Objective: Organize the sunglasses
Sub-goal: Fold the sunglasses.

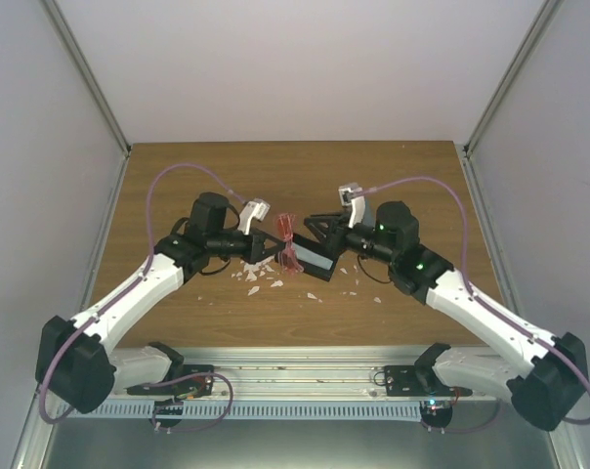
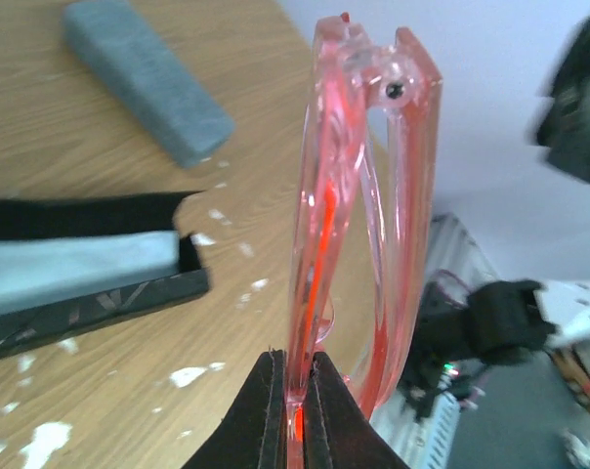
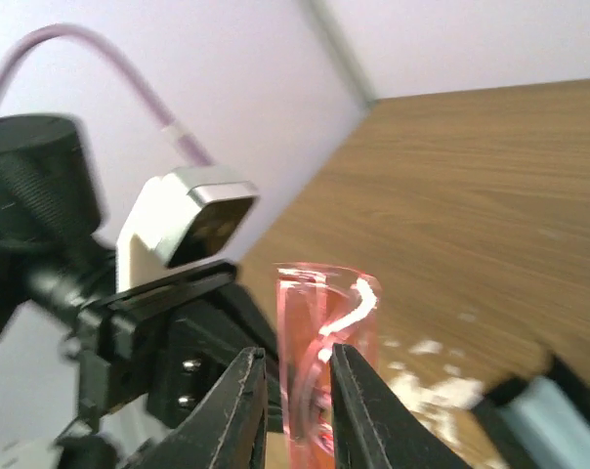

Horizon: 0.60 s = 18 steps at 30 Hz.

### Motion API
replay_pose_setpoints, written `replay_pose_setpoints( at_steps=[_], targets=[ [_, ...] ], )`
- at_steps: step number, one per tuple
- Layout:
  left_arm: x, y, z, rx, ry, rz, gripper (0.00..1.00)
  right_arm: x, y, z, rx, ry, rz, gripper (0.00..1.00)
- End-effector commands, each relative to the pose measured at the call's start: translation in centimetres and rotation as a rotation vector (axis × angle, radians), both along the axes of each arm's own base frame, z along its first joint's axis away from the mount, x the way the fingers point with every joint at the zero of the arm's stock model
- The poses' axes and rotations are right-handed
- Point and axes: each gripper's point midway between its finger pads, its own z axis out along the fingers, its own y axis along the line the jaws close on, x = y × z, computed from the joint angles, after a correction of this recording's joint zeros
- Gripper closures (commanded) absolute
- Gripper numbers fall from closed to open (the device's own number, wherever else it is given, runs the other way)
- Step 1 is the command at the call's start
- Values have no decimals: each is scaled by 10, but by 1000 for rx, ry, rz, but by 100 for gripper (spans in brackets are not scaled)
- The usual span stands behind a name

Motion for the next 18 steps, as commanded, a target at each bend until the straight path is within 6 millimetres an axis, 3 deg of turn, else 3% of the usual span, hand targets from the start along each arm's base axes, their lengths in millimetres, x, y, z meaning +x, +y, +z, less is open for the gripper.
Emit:
replay_pose_setpoints(
  at_steps=[1, 5, 9, 13, 18],
  targets=[
    [27, 23, -57, 175, 119, 204, 100, 35, -70, -72, -215, 157, -442, 80],
    [32, 33, -88, 222, 212, 282, 100, 31, -124, -151, -410, 310, -654, 79],
    [31, 35, -98, 217, 244, 302, 100, 19, -149, -199, -494, 396, -717, 79],
    [30, 37, -102, 218, 259, 313, 100, 19, -149, -229, -526, 448, -688, 79],
    [30, 41, -103, 233, 265, 333, 100, 33, -139, -257, -519, 495, -628, 81]
  ],
)
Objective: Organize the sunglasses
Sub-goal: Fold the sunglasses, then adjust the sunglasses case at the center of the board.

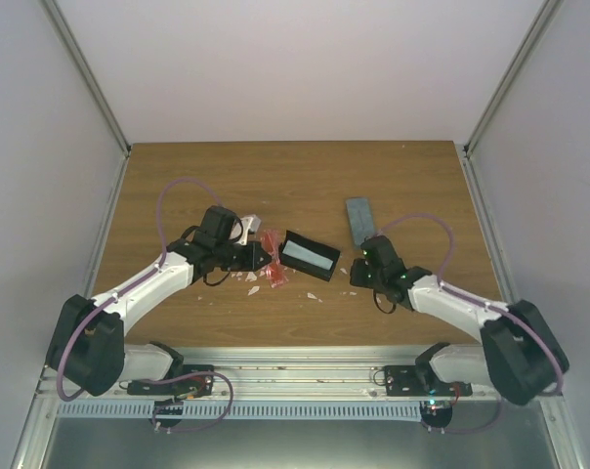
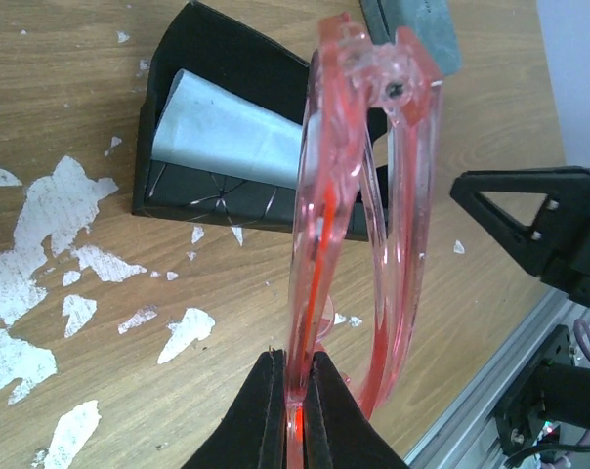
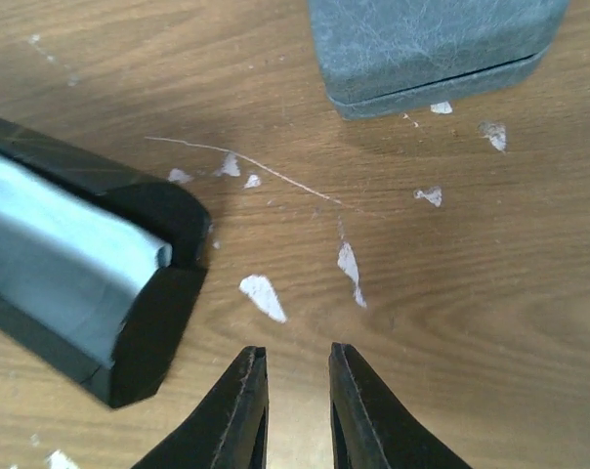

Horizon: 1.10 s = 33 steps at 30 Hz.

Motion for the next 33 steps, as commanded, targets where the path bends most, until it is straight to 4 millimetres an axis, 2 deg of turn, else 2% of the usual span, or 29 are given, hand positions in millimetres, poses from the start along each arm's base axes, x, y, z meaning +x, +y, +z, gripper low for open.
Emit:
replay_pose_setpoints(
  at_steps=[1, 7, 13, 22, 33],
  targets=[
    [7, 5, 4, 2, -26, 39, 100, 20, 8, -16, 57, -1, 10, 81],
    [6, 9, 4, 7, -27, 48, 100, 38, 24, -31, 98, 12, 58, 84],
    [7, 12, 3, 9, -23, 54, 100, 39, 39, -55, 139, 66, 109, 86],
    [12, 16, 2, -5, -7, 77, 100, 1, 64, -81, 218, 170, 173, 89],
    [22, 34, -4, 27, 35, 177, 100, -36, 128, -87, 283, 183, 286, 89]
  ],
)
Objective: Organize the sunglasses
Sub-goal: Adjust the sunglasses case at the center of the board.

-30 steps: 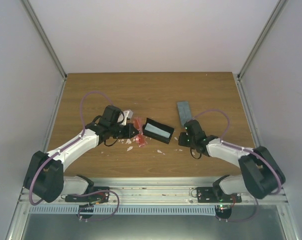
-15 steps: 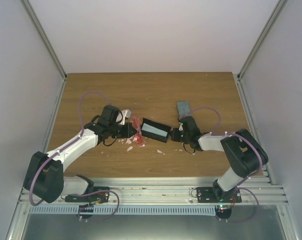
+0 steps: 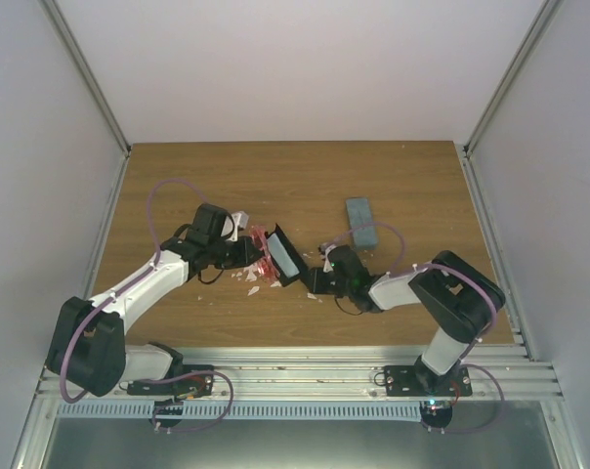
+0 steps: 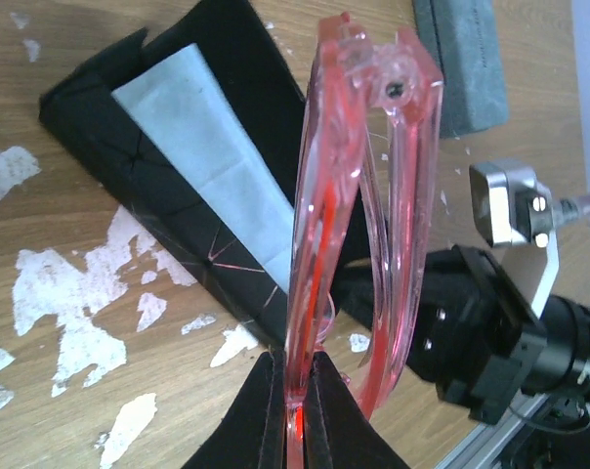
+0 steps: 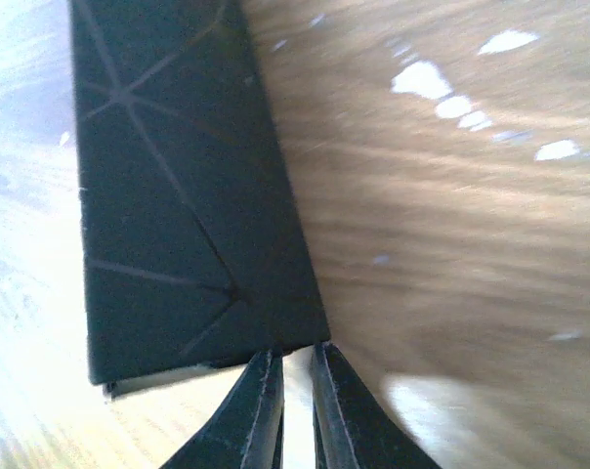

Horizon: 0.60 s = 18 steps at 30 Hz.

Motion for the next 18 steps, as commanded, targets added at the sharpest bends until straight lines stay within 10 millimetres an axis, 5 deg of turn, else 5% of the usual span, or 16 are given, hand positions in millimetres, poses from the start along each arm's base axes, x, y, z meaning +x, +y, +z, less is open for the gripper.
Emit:
replay_pose_setpoints(
  at_steps=[1, 8, 18],
  targets=[
    [7, 11, -1, 18, 5, 58, 100, -38, 5, -42, -75, 131, 36, 89],
    [11, 17, -3, 44, 39, 87, 100, -46, 36, -40, -70, 97, 124, 87],
    [22, 12, -15, 92, 138, 71, 100, -65, -11, -28, -140, 74, 43, 83]
  ],
)
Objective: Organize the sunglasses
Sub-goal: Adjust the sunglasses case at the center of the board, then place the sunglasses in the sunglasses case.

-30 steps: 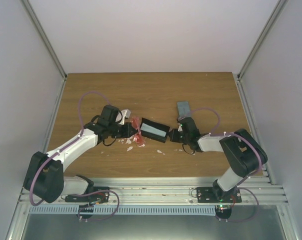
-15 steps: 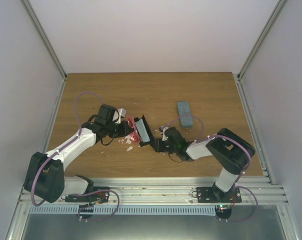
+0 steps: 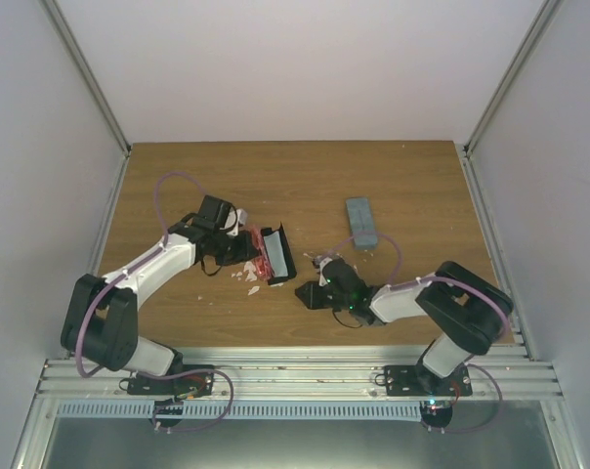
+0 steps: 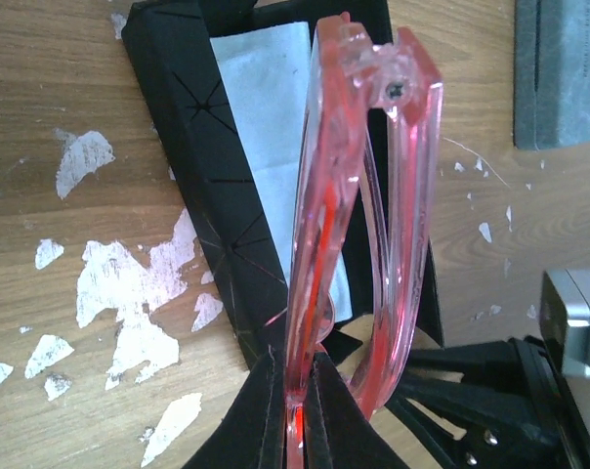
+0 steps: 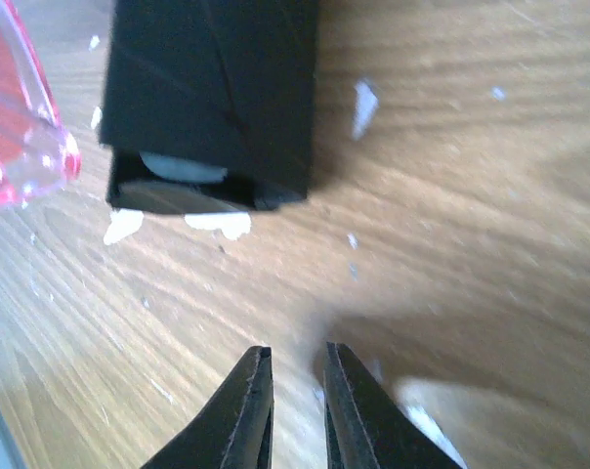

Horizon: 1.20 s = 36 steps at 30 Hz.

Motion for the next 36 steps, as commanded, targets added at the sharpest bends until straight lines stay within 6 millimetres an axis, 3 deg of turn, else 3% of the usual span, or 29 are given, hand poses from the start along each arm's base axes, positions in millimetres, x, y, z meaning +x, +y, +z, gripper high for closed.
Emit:
replay_pose_setpoints(
  at_steps=[1, 14, 23, 36],
  targets=[
    [12, -1, 5, 16, 21, 8, 100, -24, -45, -30, -168, 78, -61, 83],
    [28, -23, 1, 19, 180, 6, 100, -17, -80, 6, -205, -12, -198, 79],
    [19, -27, -12, 79, 398, -3, 100, -21, -89, 14, -159, -41, -219, 78],
    [22, -30, -38, 140, 532, 25, 100, -28, -100, 25, -110, -75, -238, 75]
  ],
)
